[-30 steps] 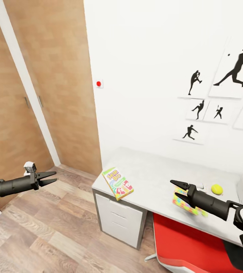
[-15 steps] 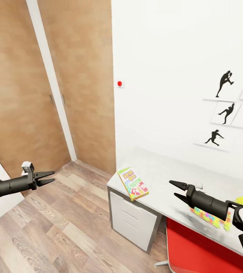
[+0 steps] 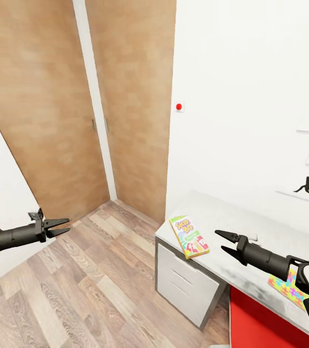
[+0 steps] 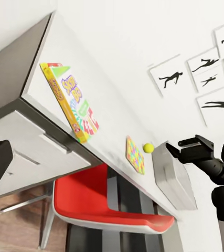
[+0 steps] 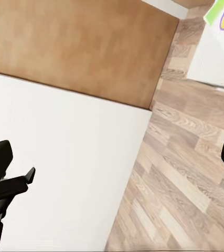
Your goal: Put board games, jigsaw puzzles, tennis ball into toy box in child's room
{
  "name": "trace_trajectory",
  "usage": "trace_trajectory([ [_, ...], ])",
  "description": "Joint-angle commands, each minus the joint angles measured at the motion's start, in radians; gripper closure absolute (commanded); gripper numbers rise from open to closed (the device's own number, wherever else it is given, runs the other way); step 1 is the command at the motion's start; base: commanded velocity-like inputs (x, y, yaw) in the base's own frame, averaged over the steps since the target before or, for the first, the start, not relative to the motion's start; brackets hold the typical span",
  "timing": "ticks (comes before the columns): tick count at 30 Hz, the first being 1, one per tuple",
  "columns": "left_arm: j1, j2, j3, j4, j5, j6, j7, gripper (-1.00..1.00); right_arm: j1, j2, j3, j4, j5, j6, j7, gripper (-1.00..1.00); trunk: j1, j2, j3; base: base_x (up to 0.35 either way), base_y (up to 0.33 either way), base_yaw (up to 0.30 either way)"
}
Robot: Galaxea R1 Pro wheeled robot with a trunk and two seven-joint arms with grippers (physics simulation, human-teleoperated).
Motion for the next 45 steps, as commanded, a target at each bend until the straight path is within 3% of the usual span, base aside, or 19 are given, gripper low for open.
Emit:
trace_trajectory([
  [1, -0.001, 0.0, 0.0, 0.0, -0.002, 0.011, -0.004, -1.0, -0.001, 0.0, -0.001, -0.001, -0.005, 0.004, -0.005, -1.0, 0.001, -0.002, -0.002, -0.028, 0.0, 0.293],
  [45, -0.001, -0.001, -0.005, 0.0, -0.001, 0.009, -0.004, -1.0, -0.001, 0.0, 0.001, -0.001, -0.005, 0.004, -0.006, -1.0, 0.001, -0.002, -0.002, -0.028, 0.0, 0.293],
])
